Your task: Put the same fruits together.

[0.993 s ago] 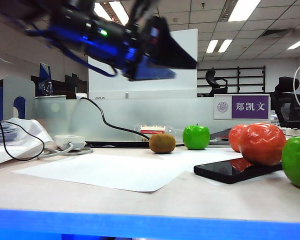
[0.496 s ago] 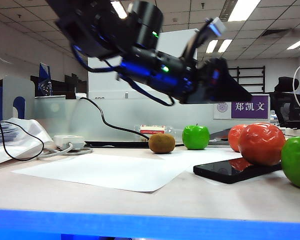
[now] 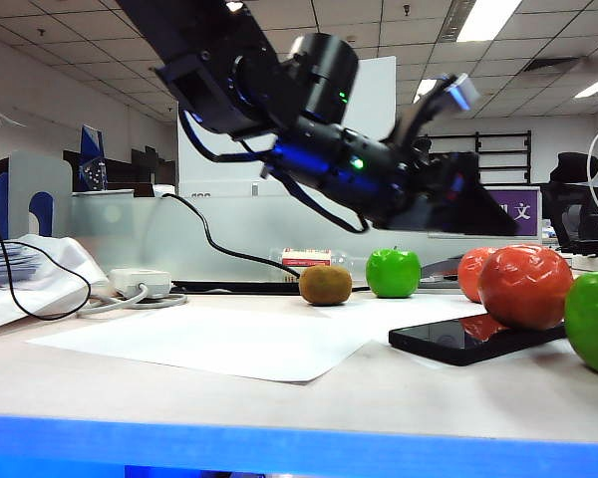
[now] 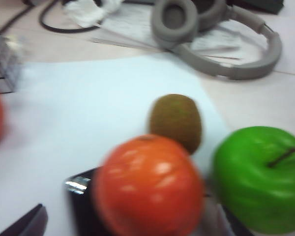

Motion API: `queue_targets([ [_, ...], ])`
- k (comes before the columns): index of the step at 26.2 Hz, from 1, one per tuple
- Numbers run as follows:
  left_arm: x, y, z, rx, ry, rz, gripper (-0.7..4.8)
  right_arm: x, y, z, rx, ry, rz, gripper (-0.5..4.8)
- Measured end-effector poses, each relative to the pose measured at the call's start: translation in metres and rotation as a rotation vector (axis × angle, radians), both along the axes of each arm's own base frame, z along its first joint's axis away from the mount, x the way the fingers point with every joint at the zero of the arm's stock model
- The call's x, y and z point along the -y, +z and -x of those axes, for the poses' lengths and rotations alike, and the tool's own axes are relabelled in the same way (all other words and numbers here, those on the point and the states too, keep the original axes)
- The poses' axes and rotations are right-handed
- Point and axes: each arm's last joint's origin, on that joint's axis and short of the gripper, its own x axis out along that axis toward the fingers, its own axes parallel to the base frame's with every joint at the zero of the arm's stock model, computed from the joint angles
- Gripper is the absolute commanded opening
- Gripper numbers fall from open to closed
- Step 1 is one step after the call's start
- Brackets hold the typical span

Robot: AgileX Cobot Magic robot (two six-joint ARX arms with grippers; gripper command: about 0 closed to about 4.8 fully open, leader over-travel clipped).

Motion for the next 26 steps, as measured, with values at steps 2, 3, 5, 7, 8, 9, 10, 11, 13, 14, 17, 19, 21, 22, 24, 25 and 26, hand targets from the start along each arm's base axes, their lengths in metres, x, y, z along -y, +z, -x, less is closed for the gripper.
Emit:
queue_targets([
  [2,-0.010,0.010,-0.006,0.011,0.027,0.008,4.79,0.001,-0.008,-0.004,-0.074,-0.032,0.022,4.79],
  [3,-0.017,0.018,-0.009,0.016,0.045,0.012,4.79,0.001,-0.010,-0.006,-0.092,-0.044,0.034,4.79],
  [5,-0.031,0.031,-0.015,0.021,0.077,0.015,4.79,0.002,-0.009,-0.011,-0.078,-0.060,0.050,4.79],
  [7,-0.044,0.042,-0.019,0.018,0.105,0.013,4.79,0.003,-0.005,-0.018,-0.048,-0.076,0.061,4.79],
  [8,-0.053,0.047,-0.022,0.012,0.123,0.008,4.79,0.003,-0.003,-0.022,-0.049,-0.080,0.070,4.79],
  [9,-0.061,0.052,-0.024,0.004,0.140,0.002,4.79,0.003,0.001,-0.027,-0.061,-0.081,0.082,4.79],
  [10,-0.066,0.055,-0.026,0.000,0.152,-0.002,4.79,0.003,0.006,-0.033,-0.071,-0.078,0.094,4.79],
  [11,-0.074,0.058,-0.028,-0.010,0.163,-0.006,4.79,0.003,0.012,-0.040,-0.075,-0.063,0.111,4.79],
  [13,-0.086,0.063,-0.030,-0.042,0.168,-0.016,4.79,0.002,0.024,-0.055,-0.081,-0.024,0.138,4.79],
  [14,-0.092,0.065,-0.030,-0.060,0.163,-0.018,4.79,0.002,0.031,-0.064,-0.080,-0.001,0.153,4.79],
  [17,-0.108,0.071,-0.031,-0.108,0.139,-0.012,4.79,0.001,0.050,-0.090,-0.088,0.068,0.178,4.79],
  [19,-0.119,0.078,-0.032,-0.116,0.140,-0.003,4.79,0.001,0.058,-0.103,-0.133,0.093,0.183,4.79],
  [21,-0.130,0.086,-0.033,-0.113,0.143,0.013,4.79,0.001,0.060,-0.109,-0.184,0.107,0.213,4.79],
  [22,-0.134,0.088,-0.034,-0.112,0.136,0.023,4.79,0.001,0.060,-0.111,-0.211,0.114,0.230,4.79],
  [24,-0.142,0.092,-0.035,-0.116,0.117,0.044,4.79,0.002,0.060,-0.116,-0.263,0.130,0.270,4.79],
  [25,-0.144,0.093,-0.035,-0.122,0.113,0.045,4.79,0.002,0.061,-0.118,-0.280,0.136,0.281,4.79],
  [26,-0.145,0.093,-0.034,-0.132,0.107,0.042,4.79,0.002,0.062,-0.120,-0.294,0.141,0.294,4.79],
])
